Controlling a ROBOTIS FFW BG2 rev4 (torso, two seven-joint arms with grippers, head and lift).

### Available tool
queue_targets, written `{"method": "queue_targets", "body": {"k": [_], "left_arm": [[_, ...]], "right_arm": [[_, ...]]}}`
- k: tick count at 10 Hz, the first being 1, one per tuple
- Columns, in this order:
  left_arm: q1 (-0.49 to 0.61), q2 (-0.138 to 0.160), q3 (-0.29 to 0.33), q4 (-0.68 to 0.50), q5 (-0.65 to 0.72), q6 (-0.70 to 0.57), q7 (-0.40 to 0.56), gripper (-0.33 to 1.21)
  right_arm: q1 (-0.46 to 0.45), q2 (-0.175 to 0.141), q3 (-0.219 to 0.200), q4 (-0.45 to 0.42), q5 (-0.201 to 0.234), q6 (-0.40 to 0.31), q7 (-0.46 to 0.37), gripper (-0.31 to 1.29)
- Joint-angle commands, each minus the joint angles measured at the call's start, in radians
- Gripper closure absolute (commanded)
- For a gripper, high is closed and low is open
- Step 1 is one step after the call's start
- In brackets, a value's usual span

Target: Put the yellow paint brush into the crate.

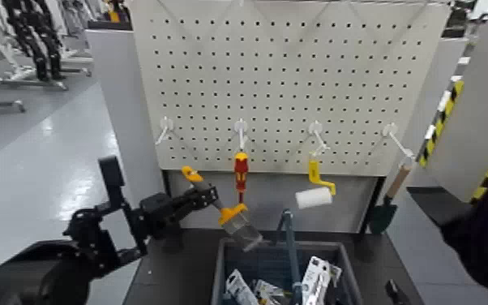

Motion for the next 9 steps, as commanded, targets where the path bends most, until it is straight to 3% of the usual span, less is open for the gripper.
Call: {"method": "queue_targets", "body": {"k": [1,6,9], "left_arm": [[-0.005,-0.008,-0.069,0.09,0.038,-0.026,0.0,1.11],[-0.024,-0.015,-0.2,0.259,0.097,-0.055,0.0,1.11],[-0.04,-0.011,-0.248,0.292,0.077,-0.014,0.017,1.08]], "right_arm": [[-0.002,0.0,0.003,0.002,-0.003,-0.002,0.0,0.13],[-0.003,-0.001,0.006,0.01,-0.009,-0.008,0.0,0.13],[-0.005,-0.001,0.006,0.013,-0.013,-0.013,0.0,0.13]]}}
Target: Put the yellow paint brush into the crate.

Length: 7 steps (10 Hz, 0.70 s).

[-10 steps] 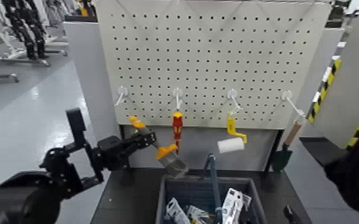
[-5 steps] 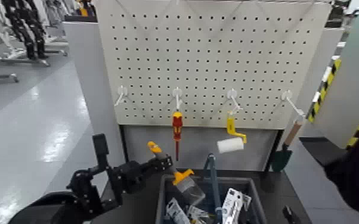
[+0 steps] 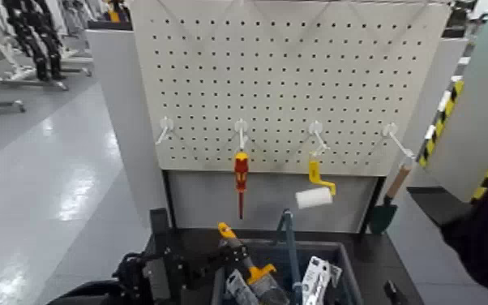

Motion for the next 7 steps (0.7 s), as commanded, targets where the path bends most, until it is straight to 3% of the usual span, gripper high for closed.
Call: {"method": "queue_targets", "body": {"k": [1,3,4,7], "left_arm": [[-0.012,0.005,-0.029,0.007,-0.013,0.046,0.017,1.02],[-0.015,0.007,-0.04,-0.004,0.001,0.055,0.02,0.18],[-0.018,0.008,-0.039,-0.013,0.001,0.055,0.02,0.05],[0.0,0.016,0.04,-0.099,-0.052,0.067,0.075,0.08]], "right_arm": [[-0.003,-0.002,0.0,0.004,-0.002,-0.005,0.0,0.13],[-0.003,-0.002,0.0,0.007,-0.005,-0.008,0.0,0.13],[-0.003,-0.002,0.0,0.007,-0.005,-0.01,0.0,0.13],[-0.001,-0.003,-0.002,0.007,-0.008,-0.011,-0.002,0.13]]}}
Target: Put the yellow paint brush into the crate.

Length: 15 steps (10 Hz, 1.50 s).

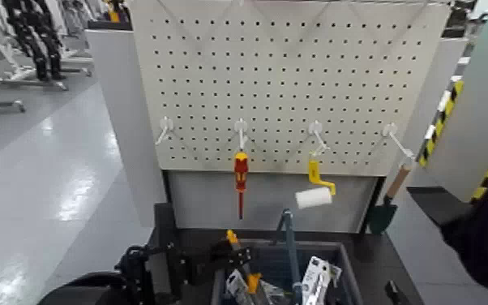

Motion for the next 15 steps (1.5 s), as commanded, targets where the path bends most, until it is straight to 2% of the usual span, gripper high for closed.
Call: {"method": "queue_targets", "body": {"k": [1,3,6,8,10,11,13,15], "left_arm": [[0.026,0.006,0.068,-0.089,-0.034,0.015,0.042,0.11],[0.057,0.008,0.129,-0.18,-0.134,0.039,0.081,0.11],[0.1,0.012,0.169,-0.307,-0.323,0.033,0.096,0.11],[0.16,0.006,0.162,-0.365,-0.413,-0.073,0.187,0.11],[0.243,-0.009,0.148,-0.411,-0.513,-0.199,0.329,0.11],[0.284,-0.037,0.159,-0.411,-0.551,-0.257,0.381,0.11],[0.342,-0.063,0.166,-0.405,-0.602,-0.36,0.455,0.11],[0.398,-0.058,0.148,-0.379,-0.625,-0.449,0.558,0.11]], "right_arm": [[0.001,0.0,0.0,0.0,-0.001,-0.001,0.001,0.13],[0.003,0.0,-0.002,0.0,-0.001,-0.001,0.001,0.13],[0.003,0.0,-0.003,-0.002,-0.001,0.0,-0.001,0.13],[0.004,0.0,-0.003,-0.003,-0.001,0.0,-0.001,0.13],[0.006,0.001,-0.005,-0.003,-0.001,-0.001,-0.001,0.13],[0.006,0.001,-0.006,-0.003,-0.001,-0.004,0.001,0.13],[0.007,0.001,-0.006,-0.003,-0.004,-0.01,0.002,0.13],[0.009,0.003,-0.006,-0.002,-0.014,-0.012,0.011,0.13]]}}
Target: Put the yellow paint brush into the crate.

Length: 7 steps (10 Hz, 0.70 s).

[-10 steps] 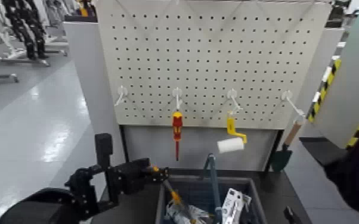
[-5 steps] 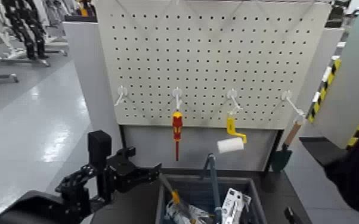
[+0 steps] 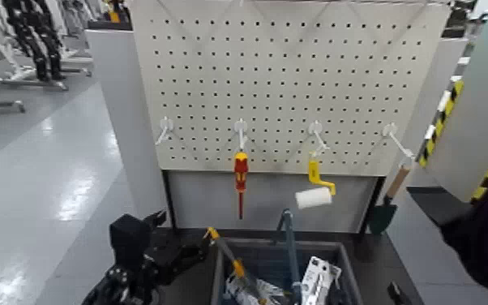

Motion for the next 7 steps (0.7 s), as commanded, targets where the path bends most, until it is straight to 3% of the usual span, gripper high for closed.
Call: {"method": "queue_targets", "body": {"k": [1,5,7], "left_arm": [[0.068,-0.001,-0.015,0.023,-0.045,-0.112,0.092,0.11],[0.151,-0.003,-0.022,0.036,-0.08,-0.217,0.267,0.11],[0.157,-0.003,-0.032,0.028,-0.123,-0.24,0.284,0.11]], "right_arm": [[0.001,0.001,0.002,0.001,-0.011,-0.004,0.003,0.13],[0.001,-0.001,0.003,0.003,-0.032,0.001,0.023,0.13],[0.003,0.005,-0.006,0.003,-0.034,0.001,0.046,0.13]]}}
